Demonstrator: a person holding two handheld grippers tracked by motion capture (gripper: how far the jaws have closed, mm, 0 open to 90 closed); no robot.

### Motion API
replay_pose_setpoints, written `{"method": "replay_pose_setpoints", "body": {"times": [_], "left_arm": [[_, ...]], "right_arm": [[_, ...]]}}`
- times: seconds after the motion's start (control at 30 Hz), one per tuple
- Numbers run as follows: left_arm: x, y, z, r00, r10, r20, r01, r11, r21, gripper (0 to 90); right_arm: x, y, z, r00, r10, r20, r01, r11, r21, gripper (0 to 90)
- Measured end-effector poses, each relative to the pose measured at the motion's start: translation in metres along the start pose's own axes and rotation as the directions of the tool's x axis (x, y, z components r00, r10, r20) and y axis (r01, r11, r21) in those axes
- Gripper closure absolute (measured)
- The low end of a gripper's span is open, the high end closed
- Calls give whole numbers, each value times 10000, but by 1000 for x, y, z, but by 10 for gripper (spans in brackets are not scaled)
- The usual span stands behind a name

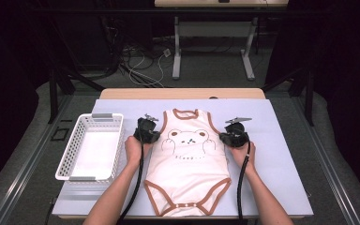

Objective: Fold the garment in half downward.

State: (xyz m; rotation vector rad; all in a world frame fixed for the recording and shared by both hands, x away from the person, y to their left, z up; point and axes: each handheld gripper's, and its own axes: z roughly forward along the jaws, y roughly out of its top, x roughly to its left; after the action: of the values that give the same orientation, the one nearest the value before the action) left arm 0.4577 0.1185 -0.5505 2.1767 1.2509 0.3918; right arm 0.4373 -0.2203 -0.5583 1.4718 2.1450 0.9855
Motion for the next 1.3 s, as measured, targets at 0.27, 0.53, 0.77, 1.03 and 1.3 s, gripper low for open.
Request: {"method": "replay_pose_setpoints", "body": {"times": [0.27,0.53,0.77,1.03,1.3], "left_arm": [[6,1,-5,9994,-47,-329,34,9992,-394,864],[8,4,-13,9983,47,-589,-97,9963,-855,863],[7,6,-23,9977,295,-615,-358,9941,-1024,862],[1,2,-35,9970,361,-680,-436,9926,-1130,857],[-4,-5,-46,9955,478,-813,-568,9921,-1121,854]], "right_arm": [[0,4,-1,9998,-138,145,144,9989,-454,851],[3,11,-7,9978,-577,316,600,9952,-775,851],[4,15,-16,9982,-572,206,591,9921,-1105,850],[4,13,-26,9983,-559,-155,535,9906,-1261,848],[8,8,-37,9967,-726,-371,666,9877,-1414,848]]}}
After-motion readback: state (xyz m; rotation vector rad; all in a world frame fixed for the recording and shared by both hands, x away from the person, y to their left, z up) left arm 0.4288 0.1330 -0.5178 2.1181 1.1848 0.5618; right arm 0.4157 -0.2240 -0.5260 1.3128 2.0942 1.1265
